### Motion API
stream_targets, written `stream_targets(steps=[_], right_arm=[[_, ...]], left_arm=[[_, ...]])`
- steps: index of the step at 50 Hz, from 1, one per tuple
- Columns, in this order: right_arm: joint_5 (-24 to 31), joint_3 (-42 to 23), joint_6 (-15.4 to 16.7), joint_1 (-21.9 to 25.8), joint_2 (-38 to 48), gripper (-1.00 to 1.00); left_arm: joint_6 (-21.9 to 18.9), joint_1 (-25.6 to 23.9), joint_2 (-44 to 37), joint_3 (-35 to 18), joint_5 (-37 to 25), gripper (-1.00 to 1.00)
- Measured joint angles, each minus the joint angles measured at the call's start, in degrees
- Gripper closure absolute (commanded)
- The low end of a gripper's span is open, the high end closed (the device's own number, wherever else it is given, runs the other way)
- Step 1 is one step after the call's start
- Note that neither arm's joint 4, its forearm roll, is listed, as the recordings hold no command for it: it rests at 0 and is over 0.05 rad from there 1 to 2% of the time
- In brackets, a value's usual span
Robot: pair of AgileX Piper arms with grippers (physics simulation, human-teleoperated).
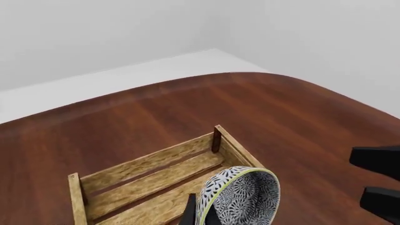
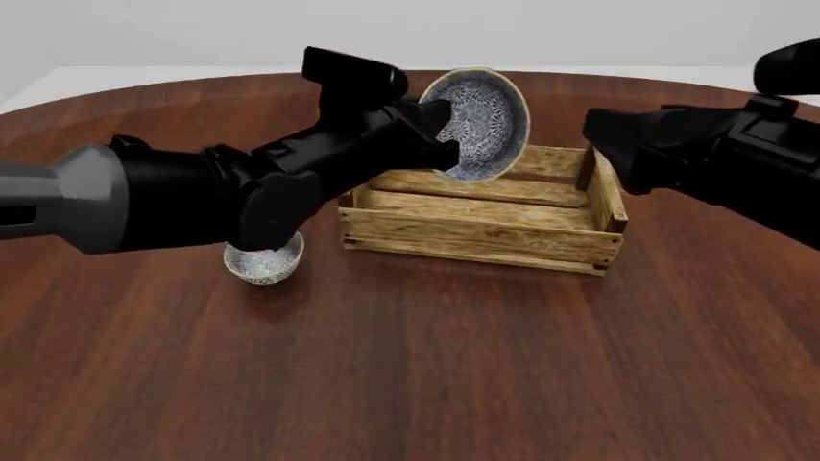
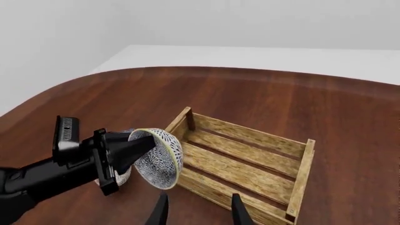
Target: Stack the right bowl on the left bowl and place them in the tray.
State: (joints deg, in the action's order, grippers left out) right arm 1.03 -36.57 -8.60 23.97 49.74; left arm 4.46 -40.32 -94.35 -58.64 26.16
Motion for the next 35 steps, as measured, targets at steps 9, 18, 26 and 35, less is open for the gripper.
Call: stream_targets(steps=[9,18,26,35], right_arm=[[0.0,0.0,0.1,0.0,0.0,-1.00],[-0.3,0.0,0.3,0.1,0.4,-1.00],[-0.4,0.0,0.3,0.2,0.6,-1.00],[-0.4,0.1,0.3,0.3,0.6,-1.00]], left_arm=[[-0.8,2.0,3.3,1.8,-1.0,1.00],[-1.8,3.4,6.7,3.7,-2.5,1.00],[-2.7,4.2,9.7,5.2,-4.0,1.00],[-3.4,5.3,12.9,6.9,-5.4,1.00]])
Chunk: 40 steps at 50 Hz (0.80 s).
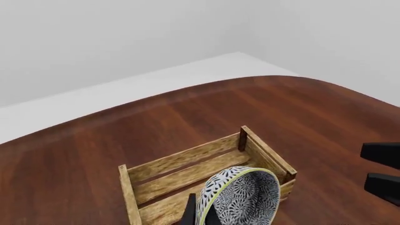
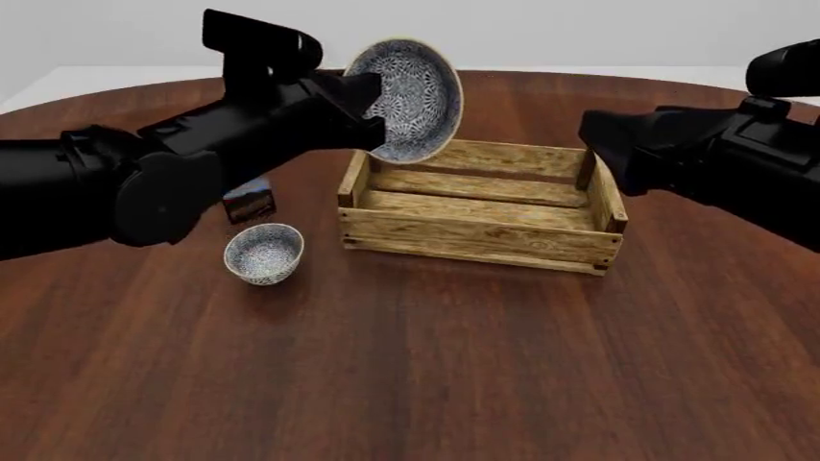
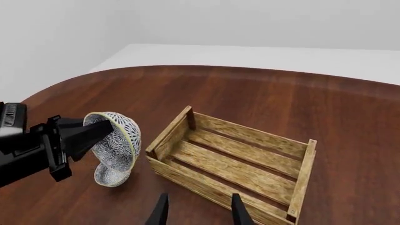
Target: Stack the right bowl on the left bowl and place them in the tray.
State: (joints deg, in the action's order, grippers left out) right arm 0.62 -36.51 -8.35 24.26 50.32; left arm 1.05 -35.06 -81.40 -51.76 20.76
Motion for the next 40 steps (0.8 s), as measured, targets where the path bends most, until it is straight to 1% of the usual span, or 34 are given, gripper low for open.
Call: stream_targets(steps=[11,19,28,33,40], right_arm=[[-0.1,0.0,0.0,0.0,0.1,-1.00],[-0.3,0.1,0.0,0.1,0.5,-1.00],[-0.5,0.1,-0.1,0.2,0.7,-1.00],[-0.6,0.1,-0.2,0.3,0.8,-1.00],[-0.7,0.1,-0.2,0.3,1.0,-1.00]], left_arm=[[-1.1,1.6,2.7,1.7,-1.2,1.00],[-2.4,3.8,4.5,2.5,-2.7,1.00],[-3.0,6.0,6.9,3.6,-4.7,1.00],[-3.0,7.4,8.2,4.5,-5.3,1.00],[-4.2,8.8,9.7,5.7,-5.9,1.00]])
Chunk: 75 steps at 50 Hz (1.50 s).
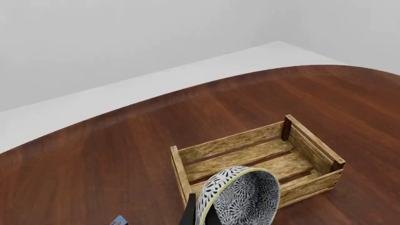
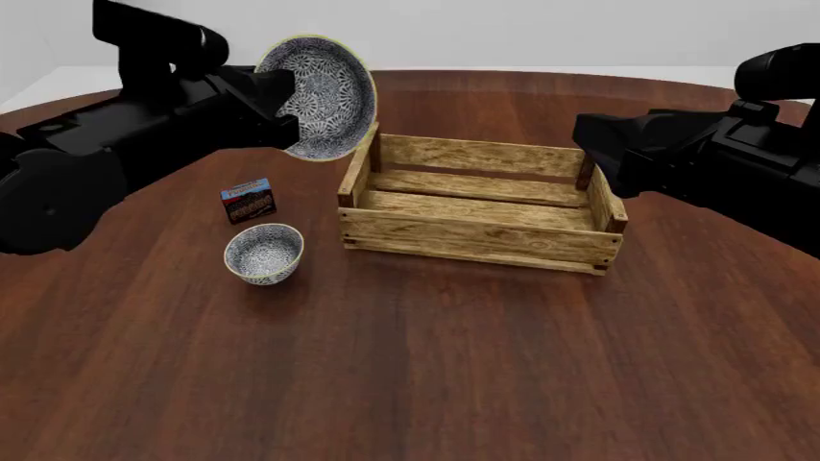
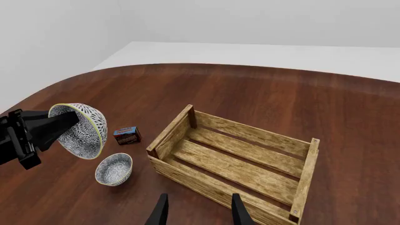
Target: Stack the right bowl on the left bowl and place them in the tray.
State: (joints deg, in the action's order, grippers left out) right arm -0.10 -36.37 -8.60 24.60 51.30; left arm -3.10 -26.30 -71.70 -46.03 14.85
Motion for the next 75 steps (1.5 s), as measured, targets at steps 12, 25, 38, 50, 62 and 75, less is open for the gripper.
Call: stream_targets(steps=[12,25,38,50,62,75], right_arm=[[-0.2,0.1,0.0,0.3,0.3,-1.00],[-0.3,0.1,0.0,0.5,0.5,-1.00],[-0.8,0.1,-0.1,0.6,1.2,-1.00],[-1.7,0.2,-0.2,0.8,2.6,-1.00],[-2.7,0.3,-0.4,1.2,4.2,-1.00],[-3.1,0.3,-0.5,1.3,4.8,-1.00]], left_arm=[[-1.4,2.1,1.7,0.8,-2.0,1.00],[-3.5,4.1,2.9,-0.2,-7.5,1.00],[-4.2,6.5,4.2,-3.8,-16.7,1.00],[-2.3,7.4,2.3,-10.0,-26.7,1.00],[0.7,8.5,-0.5,-15.3,-34.8,1.00],[4.4,8.9,-4.0,-16.5,-38.3,1.00]])
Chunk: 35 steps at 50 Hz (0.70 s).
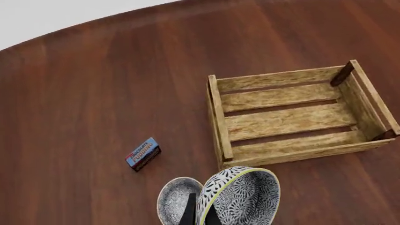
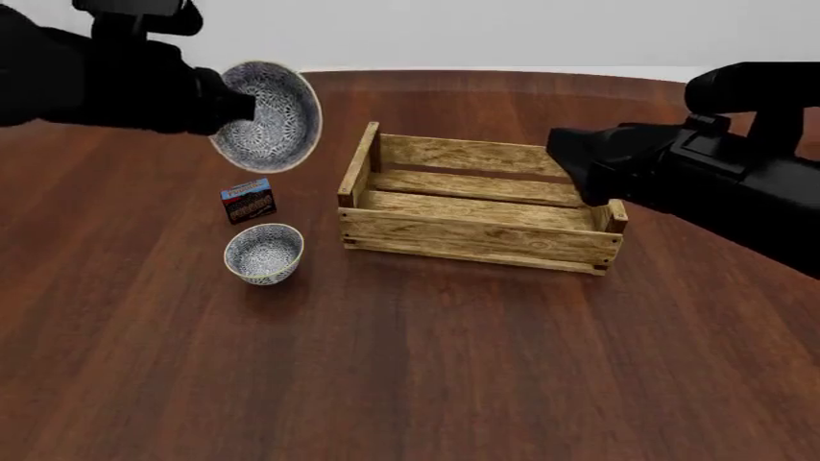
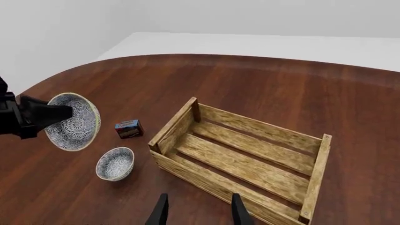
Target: Stack the right bowl on the left bowl and place them in the tray.
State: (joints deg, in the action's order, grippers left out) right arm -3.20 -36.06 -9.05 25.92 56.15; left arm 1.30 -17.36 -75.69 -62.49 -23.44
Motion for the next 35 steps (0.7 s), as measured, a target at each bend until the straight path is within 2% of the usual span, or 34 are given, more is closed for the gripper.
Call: stream_targets(steps=[16,35], right_arm=[[-0.2,0.0,-0.1,0.3,0.0,-1.00],[-0.8,0.1,-0.3,0.4,0.9,-1.00]], left_arm=[[4.5,1.4,-2.0,3.1,1.4,1.00],[7.1,4.1,-4.3,8.6,6.9,1.00]])
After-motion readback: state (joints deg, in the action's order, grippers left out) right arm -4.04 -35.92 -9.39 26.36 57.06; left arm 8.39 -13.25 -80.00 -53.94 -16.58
